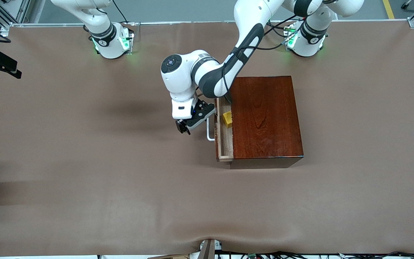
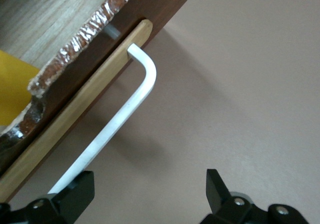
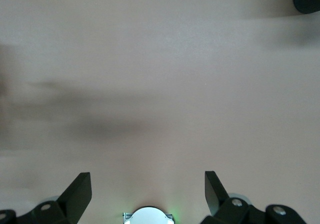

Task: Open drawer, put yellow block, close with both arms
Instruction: 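Push the drawer front into the box with the left gripper, then raise the left gripper off the closed drawer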

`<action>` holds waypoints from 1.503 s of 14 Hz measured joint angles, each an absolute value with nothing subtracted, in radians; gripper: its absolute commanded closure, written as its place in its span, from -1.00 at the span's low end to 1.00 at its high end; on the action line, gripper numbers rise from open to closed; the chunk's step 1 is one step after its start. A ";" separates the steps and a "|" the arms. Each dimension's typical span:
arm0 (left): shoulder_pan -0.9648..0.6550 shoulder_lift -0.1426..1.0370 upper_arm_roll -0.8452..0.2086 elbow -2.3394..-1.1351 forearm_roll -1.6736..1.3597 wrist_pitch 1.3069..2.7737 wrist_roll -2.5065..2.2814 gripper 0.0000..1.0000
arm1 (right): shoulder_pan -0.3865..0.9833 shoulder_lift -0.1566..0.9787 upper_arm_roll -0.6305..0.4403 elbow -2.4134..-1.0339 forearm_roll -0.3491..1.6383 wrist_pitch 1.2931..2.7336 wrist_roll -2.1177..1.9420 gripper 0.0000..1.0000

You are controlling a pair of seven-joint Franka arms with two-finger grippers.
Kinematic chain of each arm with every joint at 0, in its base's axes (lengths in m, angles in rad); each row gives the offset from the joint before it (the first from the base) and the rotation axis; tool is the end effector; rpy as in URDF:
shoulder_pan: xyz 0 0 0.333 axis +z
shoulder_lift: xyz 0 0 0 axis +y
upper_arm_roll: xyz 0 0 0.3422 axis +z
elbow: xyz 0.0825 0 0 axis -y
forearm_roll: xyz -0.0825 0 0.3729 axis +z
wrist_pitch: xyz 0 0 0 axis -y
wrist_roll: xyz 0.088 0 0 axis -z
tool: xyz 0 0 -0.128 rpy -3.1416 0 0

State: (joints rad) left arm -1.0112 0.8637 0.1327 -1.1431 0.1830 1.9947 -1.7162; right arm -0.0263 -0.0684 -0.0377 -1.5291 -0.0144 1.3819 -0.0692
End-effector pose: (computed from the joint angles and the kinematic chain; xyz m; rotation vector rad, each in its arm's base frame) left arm 0.4814 -0.6062 0.2871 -2.8469 -1.0642 -0.3913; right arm 0.4970 -0.0347 0.6685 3.1327 0.0051 -0.1245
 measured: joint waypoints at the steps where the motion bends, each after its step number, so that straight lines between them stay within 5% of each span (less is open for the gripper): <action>1: -1.009 0.864 0.133 -1.143 0.183 1.991 -1.717 -1.00 | -0.026 -0.068 -0.038 -1.529 -0.014 1.382 -0.069 -1.00; 21: -0.938 0.844 0.133 -1.139 0.183 1.913 -1.705 -1.00 | -0.026 -0.068 -0.037 -1.529 -0.014 1.382 -0.069 -1.00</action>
